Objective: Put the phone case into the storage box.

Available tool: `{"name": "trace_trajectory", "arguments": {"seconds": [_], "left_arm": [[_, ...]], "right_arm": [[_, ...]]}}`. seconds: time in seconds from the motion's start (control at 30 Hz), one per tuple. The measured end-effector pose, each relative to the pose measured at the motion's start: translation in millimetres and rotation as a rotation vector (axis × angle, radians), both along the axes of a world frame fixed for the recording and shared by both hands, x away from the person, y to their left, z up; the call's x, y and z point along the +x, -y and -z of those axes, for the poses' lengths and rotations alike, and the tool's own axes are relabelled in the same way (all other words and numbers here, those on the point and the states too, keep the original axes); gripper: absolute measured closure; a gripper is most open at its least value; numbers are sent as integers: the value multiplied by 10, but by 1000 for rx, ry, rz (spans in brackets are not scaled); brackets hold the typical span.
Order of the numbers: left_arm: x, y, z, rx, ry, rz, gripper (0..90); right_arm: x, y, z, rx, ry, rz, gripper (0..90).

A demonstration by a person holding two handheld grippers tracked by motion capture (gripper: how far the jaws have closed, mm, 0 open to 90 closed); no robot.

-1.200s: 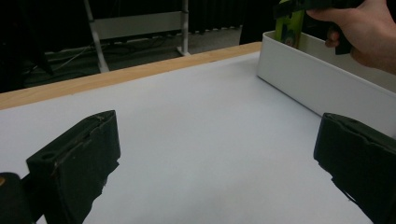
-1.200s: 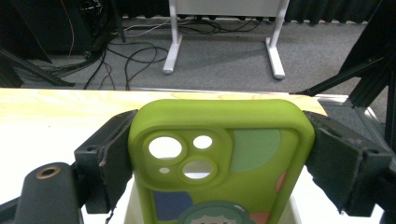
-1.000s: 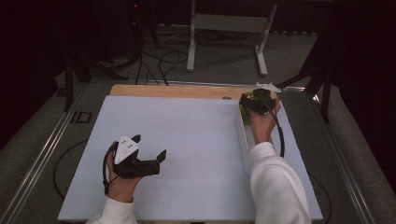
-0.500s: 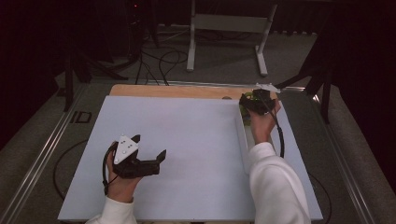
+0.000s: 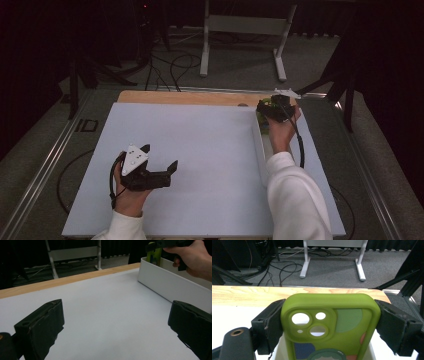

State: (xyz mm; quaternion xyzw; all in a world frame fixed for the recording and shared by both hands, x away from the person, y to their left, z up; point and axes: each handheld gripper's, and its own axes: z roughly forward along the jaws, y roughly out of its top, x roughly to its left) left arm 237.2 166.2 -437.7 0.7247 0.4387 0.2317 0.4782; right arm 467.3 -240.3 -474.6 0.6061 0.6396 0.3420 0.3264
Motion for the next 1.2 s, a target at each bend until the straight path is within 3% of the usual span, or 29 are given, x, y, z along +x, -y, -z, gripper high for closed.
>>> {"name": "trace_trajectory", "arguments": {"seconds": [0.3,0.57,1.2], "left_arm": [[3,-4,3,1,-2,2,13],[2,-8,0,-1,-1,1,13],[-1,-10,-4,-2,1,0,13]], "right_arm": [[17,-10,9,7,-10,-46,109],[18,-23,14,-3,-2,-27,80],[-6,-55,-28,8,18,-46,75]]}}
